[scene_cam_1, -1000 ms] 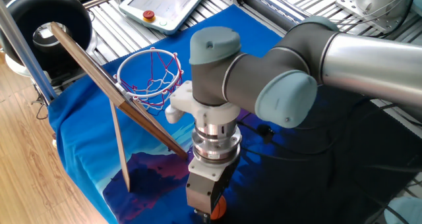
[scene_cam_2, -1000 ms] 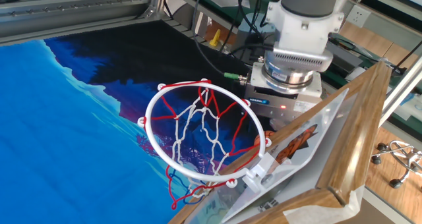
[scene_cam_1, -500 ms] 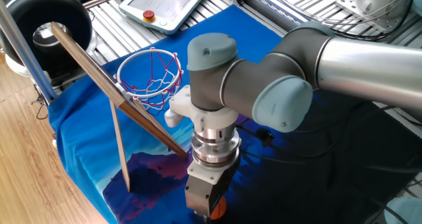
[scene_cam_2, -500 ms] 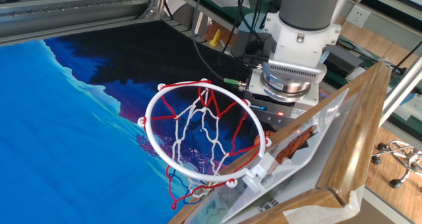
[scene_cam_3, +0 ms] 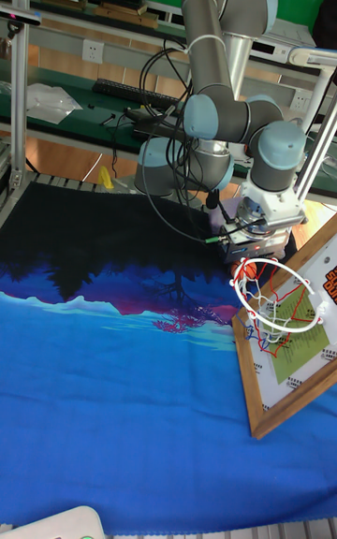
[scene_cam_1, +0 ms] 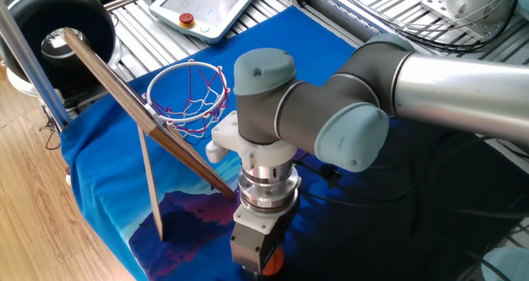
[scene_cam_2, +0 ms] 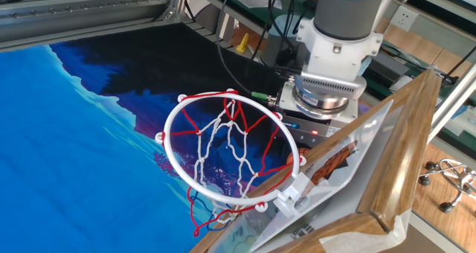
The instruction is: Grab a basketball, release it and shoot it into the basket
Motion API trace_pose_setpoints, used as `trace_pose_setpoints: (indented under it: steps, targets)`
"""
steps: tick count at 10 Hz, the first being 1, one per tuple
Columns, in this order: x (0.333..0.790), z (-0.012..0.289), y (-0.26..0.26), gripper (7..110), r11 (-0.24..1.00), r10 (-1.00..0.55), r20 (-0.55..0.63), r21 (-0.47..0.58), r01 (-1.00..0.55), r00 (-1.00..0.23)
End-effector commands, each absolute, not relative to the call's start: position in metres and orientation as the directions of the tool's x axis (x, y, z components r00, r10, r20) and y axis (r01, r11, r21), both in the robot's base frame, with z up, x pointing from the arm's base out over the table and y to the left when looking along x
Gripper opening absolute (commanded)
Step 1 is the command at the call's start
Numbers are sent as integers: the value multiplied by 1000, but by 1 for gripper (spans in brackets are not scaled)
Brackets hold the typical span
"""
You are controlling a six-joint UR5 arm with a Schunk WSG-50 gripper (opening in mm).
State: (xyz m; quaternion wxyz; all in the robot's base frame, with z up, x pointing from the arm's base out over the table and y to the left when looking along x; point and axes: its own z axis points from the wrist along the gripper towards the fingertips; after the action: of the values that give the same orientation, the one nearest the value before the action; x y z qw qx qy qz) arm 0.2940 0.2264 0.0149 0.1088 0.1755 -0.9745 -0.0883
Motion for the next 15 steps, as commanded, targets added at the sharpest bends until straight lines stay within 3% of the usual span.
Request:
trace_pose_setpoints:
  steps: [1, 6, 7, 10, 11, 12, 13, 15]
  targets:
    - [294, 15, 228, 66, 927, -349, 185, 214, -309, -919]
    - [297, 10, 227, 66, 933, -333, 182, 202, -297, -925]
    - [297, 10, 226, 44, 935, -329, 181, 198, -294, -927]
    - [304, 9, 224, 44, 943, -314, 167, 172, -286, -935]
    - [302, 9, 222, 22, 953, -289, 184, 150, -264, -940]
    - [301, 14, 223, 22, 959, -272, 196, 130, -250, -942]
    - [302, 21, 226, 7, 960, -270, 197, 130, -247, -943]
    - [304, 31, 233, 7, 956, -275, 197, 157, -247, -941]
